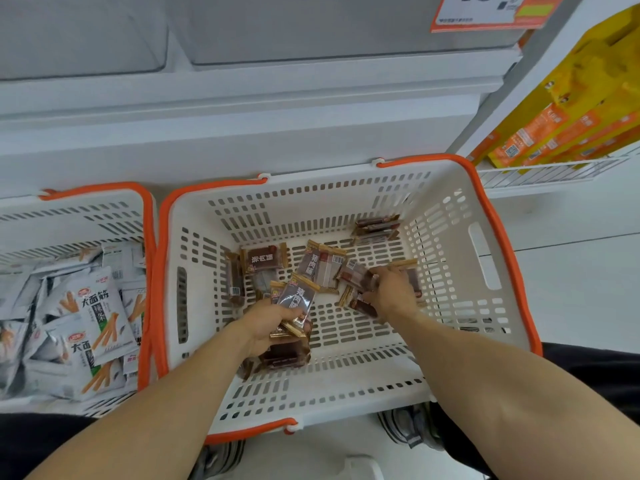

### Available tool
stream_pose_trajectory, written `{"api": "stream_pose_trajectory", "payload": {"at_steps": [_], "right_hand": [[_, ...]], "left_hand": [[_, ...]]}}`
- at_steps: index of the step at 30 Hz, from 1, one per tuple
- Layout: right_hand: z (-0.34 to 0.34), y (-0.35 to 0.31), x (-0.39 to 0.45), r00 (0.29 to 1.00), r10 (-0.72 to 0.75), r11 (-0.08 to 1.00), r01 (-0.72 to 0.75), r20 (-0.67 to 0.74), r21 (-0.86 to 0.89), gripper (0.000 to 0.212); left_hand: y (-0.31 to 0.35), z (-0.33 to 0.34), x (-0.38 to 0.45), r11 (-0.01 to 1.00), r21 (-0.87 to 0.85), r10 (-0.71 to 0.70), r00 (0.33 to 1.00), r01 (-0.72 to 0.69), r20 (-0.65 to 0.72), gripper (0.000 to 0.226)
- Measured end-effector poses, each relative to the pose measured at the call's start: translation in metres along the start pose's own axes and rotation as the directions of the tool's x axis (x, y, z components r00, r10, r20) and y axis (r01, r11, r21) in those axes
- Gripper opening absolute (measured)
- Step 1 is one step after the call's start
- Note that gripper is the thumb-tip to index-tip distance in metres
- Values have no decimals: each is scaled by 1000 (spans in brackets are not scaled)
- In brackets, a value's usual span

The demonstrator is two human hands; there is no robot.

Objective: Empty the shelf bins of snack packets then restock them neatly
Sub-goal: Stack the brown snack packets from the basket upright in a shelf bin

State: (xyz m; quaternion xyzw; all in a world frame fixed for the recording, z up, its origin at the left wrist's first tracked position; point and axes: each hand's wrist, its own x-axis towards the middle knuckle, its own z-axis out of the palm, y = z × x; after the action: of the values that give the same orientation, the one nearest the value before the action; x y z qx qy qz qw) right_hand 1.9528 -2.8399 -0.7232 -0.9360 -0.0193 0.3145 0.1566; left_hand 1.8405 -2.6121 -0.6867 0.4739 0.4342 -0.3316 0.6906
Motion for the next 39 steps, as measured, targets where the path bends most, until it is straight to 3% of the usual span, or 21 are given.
{"api": "stream_pose_trajectory", "payload": {"at_steps": [2, 5, 9, 12, 17, 21, 26, 28, 31, 34, 37, 39], "right_hand": [[-2, -7, -1, 1000, -7, 999, 7, 0, 47, 44], [-13, -18, -3, 997, -35, 966, 16, 69, 256, 29], [-52, -31, -2, 907, -76, 840, -166, 415, 516, 23], [-75, -36, -1, 838, -140, 787, -229, 528, 573, 24], [-85, -46, -8, 808, -182, 786, -223, 561, 576, 18], [-83, -48, -6, 878, -228, 820, -60, 421, 569, 12], [-91, -59, -6, 865, -308, 861, 75, 397, 504, 39], [-88, -65, -8, 854, -325, 876, 111, 405, 469, 49], [-73, -69, -9, 895, -278, 886, 99, 348, 454, 45], [-54, -63, -10, 891, -225, 796, -67, 396, 602, 40], [-41, -46, -8, 862, -157, 695, -250, 482, 674, 42], [-33, -31, -3, 889, -69, 792, -227, 452, 567, 39]], "left_hand": [[0, -1, 2, 1000, -15, 26, 999, -27, -30, 25], [2, -3, 4, 996, -52, 62, 995, -66, -76, 25], [12, 0, -1, 992, -48, 113, 990, -117, -81, 23], [21, 2, -7, 983, -47, 172, 983, -175, -60, 27], [29, 3, -17, 977, -35, 213, 976, -212, 38, 25], [30, 0, -23, 976, -35, 219, 965, -216, 142, 48], [34, 0, -25, 985, -105, 164, 946, -140, 278, 52], [35, 2, -24, 988, -121, 132, 943, -99, 306, 45], [31, 8, -19, 992, -71, 118, 971, -105, 208, 56], [23, 7, -10, 989, -38, 149, 986, -146, 69, 78], [18, 7, -6, 991, -52, 121, 992, -120, 20, 63], [16, 7, -5, 992, -57, 112, 994, -113, -14, 48]]}}
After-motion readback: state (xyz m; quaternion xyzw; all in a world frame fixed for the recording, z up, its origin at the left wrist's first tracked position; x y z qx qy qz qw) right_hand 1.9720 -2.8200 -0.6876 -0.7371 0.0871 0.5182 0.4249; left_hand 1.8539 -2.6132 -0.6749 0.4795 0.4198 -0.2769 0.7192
